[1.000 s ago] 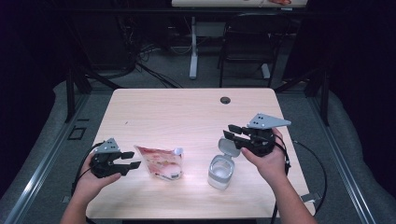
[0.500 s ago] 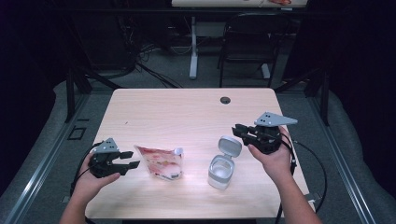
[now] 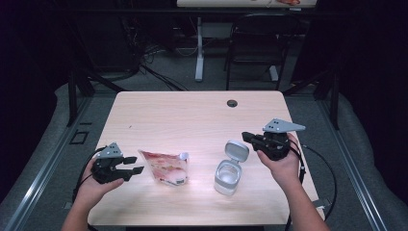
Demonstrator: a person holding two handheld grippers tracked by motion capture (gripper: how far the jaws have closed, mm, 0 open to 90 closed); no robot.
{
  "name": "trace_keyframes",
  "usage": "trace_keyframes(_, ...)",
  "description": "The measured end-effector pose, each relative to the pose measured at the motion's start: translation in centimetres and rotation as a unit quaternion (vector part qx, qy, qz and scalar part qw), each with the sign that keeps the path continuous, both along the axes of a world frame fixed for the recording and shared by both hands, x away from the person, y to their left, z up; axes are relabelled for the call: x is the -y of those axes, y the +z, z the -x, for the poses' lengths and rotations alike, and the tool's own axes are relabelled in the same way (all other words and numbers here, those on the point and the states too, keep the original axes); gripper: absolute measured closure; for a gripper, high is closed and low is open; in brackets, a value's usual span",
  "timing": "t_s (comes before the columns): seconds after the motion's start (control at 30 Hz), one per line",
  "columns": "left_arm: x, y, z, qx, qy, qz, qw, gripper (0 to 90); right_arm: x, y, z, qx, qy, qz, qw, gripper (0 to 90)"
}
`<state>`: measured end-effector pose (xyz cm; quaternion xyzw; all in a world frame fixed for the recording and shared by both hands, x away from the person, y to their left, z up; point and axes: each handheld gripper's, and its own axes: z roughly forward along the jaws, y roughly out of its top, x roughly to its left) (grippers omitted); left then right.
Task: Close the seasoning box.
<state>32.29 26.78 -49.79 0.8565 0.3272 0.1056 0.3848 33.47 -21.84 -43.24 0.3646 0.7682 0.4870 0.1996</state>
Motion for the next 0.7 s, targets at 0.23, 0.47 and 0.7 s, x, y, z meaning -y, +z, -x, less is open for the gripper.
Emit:
trace_keyframes(0.23,0.0,0.1,0.0,0.0,-0.001,-0.001,1.0,49.5,0.3,-0.8,-0.3,-0.012,-0.008,0.0,0.9999,89.9)
trace_keyframes(0.47,-0.1,0.1,0.0,0.001,0.0,0.0,1.0,49.5,0.4,-1.5,-0.4,-0.018,-0.008,-0.004,0.9998,89.9)
trace_keyframes(0.7,-0.1,0.1,0.0,0.001,0.0,0.0,1.0,49.5,0.3,-2.1,-0.3,-0.026,-0.004,-0.004,0.9997,89.9)
